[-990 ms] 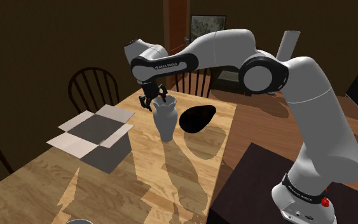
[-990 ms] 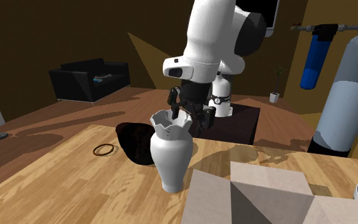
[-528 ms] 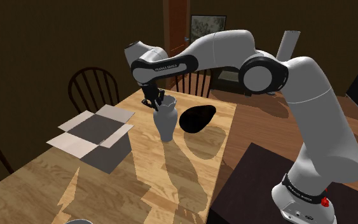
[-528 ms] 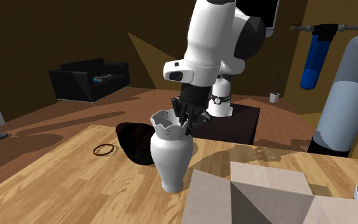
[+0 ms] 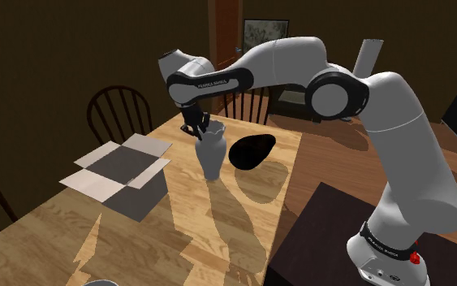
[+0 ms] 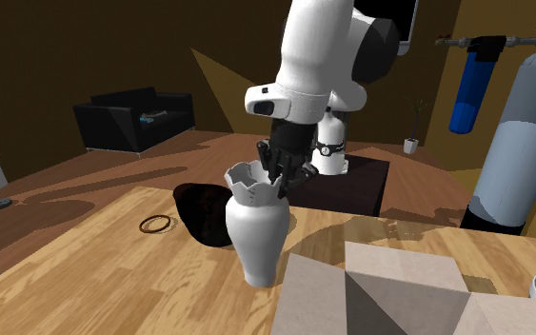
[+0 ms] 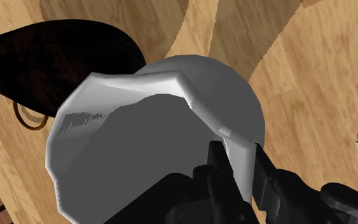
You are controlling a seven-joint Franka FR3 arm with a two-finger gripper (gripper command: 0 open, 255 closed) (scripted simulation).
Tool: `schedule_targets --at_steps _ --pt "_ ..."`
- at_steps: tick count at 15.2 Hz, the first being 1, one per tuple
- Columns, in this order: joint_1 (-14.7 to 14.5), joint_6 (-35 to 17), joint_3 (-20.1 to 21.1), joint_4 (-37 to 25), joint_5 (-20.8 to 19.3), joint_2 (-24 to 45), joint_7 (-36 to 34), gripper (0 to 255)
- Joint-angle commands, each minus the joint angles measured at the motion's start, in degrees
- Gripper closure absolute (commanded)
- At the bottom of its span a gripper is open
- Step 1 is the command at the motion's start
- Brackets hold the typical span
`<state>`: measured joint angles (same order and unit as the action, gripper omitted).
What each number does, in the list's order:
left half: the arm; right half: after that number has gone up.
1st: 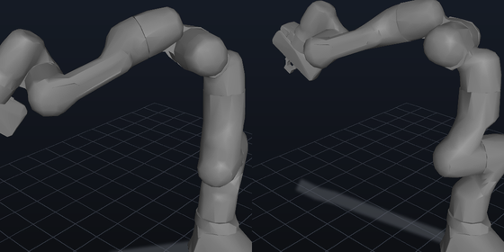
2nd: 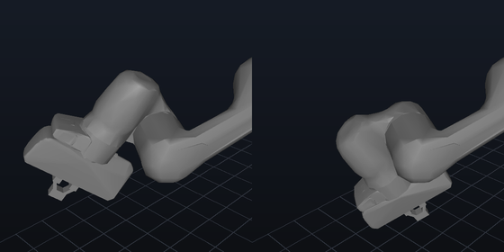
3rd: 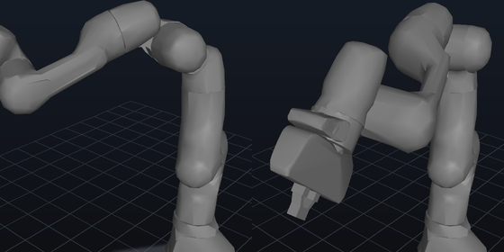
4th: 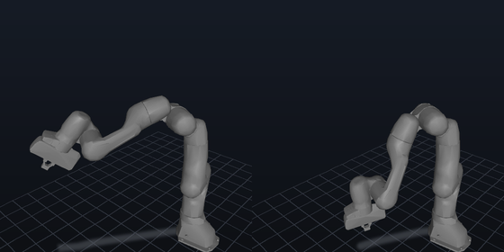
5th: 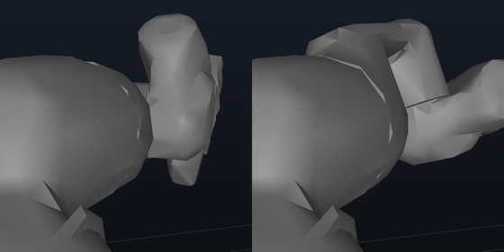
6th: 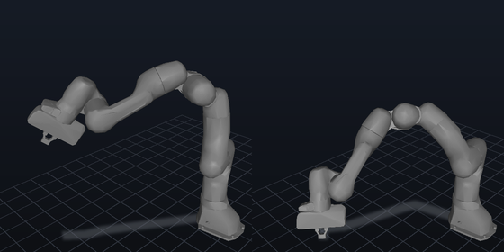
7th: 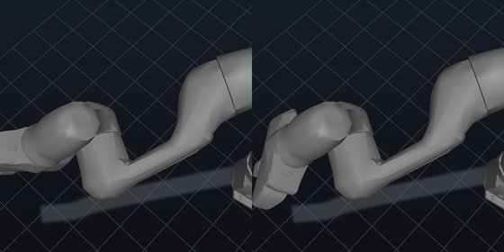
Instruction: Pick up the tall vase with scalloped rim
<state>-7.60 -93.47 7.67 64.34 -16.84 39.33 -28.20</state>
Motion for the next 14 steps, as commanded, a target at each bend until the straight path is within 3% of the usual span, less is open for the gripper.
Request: schedule_targets --at_steps 1,14 --pt "-0.1 1.5 0.0 -1.7 0.0 0.0 0.4 255" --pt "-1.1 11.0 -0.3 -13.1 0.0 1.7 2.5 255"
